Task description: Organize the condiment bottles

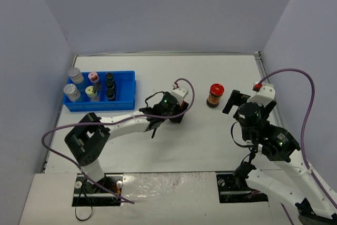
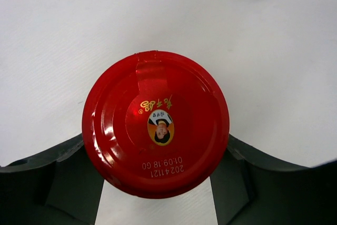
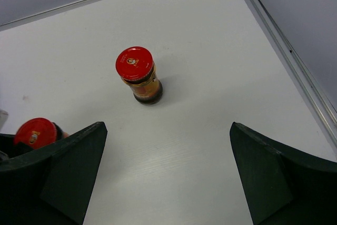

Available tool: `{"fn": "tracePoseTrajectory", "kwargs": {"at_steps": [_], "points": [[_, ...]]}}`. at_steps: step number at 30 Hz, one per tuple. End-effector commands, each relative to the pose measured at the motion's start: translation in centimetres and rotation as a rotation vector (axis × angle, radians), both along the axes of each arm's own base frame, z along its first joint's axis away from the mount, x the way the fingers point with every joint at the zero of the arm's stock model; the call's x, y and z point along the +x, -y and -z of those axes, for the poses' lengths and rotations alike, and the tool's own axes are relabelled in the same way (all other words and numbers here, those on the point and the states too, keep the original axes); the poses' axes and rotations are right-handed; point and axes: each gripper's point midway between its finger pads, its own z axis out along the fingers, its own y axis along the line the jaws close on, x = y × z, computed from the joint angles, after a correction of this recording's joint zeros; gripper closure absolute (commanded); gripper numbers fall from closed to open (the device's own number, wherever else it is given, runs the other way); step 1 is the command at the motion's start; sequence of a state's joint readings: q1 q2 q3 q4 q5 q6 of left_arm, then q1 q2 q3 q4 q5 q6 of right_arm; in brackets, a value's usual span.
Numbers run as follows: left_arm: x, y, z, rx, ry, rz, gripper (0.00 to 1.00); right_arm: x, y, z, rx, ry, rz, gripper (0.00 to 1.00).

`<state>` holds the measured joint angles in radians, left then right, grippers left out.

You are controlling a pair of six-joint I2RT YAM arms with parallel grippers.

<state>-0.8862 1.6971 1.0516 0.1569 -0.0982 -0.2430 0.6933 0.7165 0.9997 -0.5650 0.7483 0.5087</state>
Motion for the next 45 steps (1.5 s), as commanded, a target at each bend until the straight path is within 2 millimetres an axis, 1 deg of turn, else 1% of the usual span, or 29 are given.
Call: {"fn": "tracePoseTrajectory", "kwargs": {"at_steps": [1, 6, 8, 10, 11, 12, 13, 15, 18, 20, 21, 24, 29, 41, 45], "points": [[4.0, -4.2, -11.8, -0.223, 0.208, -0.156, 1.00, 1.2, -1.1, 0.3, 0.025, 0.007, -0.003, 0.00], [4.8, -8.6, -15.7, -0.215, 0.275, -0.233, 1.00, 1.9, -2.4, 0.6, 0.027, -0.009, -0.048, 0.00], [5.6, -11.0, -17.7, -0.232, 0.306, -0.286, 1.00, 2.1, -2.8, 0.8, 0.020, -0.019, -0.062, 0.00], [6.3, -12.7, -19.5, -0.240, 0.332, -0.329, 1.00, 2.3, -3.1, 0.9, 0.023, -0.020, -0.071, 0.00], [6.9, -14.0, -20.2, -0.234, 0.348, -0.359, 1.00, 2.3, -3.3, 0.9, 0.025, -0.022, -0.079, 0.00], [7.2, -14.7, -20.9, -0.237, 0.363, -0.379, 1.00, 2.4, -3.5, 1.0, 0.028, -0.023, -0.087, 0.00], [7.7, -15.6, -21.4, -0.237, 0.373, -0.404, 1.00, 2.5, -3.7, 1.0, 0.030, -0.023, -0.093, 0.00], [9.2, -18.1, -22.5, -0.242, 0.394, -0.473, 1.00, 2.6, -4.1, 1.2, 0.028, -0.032, -0.110, 0.00], [11.1, -20.8, -23.4, -0.243, 0.415, -0.537, 1.00, 2.7, -4.7, 1.4, 0.026, -0.042, -0.137, 0.00], [12.1, -21.7, -24.1, -0.259, 0.429, -0.550, 1.00, 2.8, -4.7, 1.4, 0.023, -0.042, -0.140, 0.00], [12.9, -22.5, -23.8, -0.256, 0.425, -0.570, 1.00, 2.8, -4.7, 1.4, 0.021, -0.041, -0.140, 0.00], [14.5, -23.8, -23.4, -0.255, 0.421, -0.596, 1.00, 2.8, -4.7, 1.3, 0.018, -0.039, -0.142, 0.00], [17.3, -24.5, -21.8, -0.250, 0.404, -0.598, 1.00, 2.7, -4.6, 1.2, 0.020, -0.035, -0.144, 0.00], [20.7, -25.4, -17.9, -0.209, 0.381, -0.613, 1.00, 2.5, -4.4, 1.5, 0.016, -0.036, -0.149, 0.00], [21.6, -25.2, -16.6, -0.211, 0.366, -0.601, 1.00, 2.5, -4.4, 1.7, 0.009, -0.040, -0.146, 0.00]]}}
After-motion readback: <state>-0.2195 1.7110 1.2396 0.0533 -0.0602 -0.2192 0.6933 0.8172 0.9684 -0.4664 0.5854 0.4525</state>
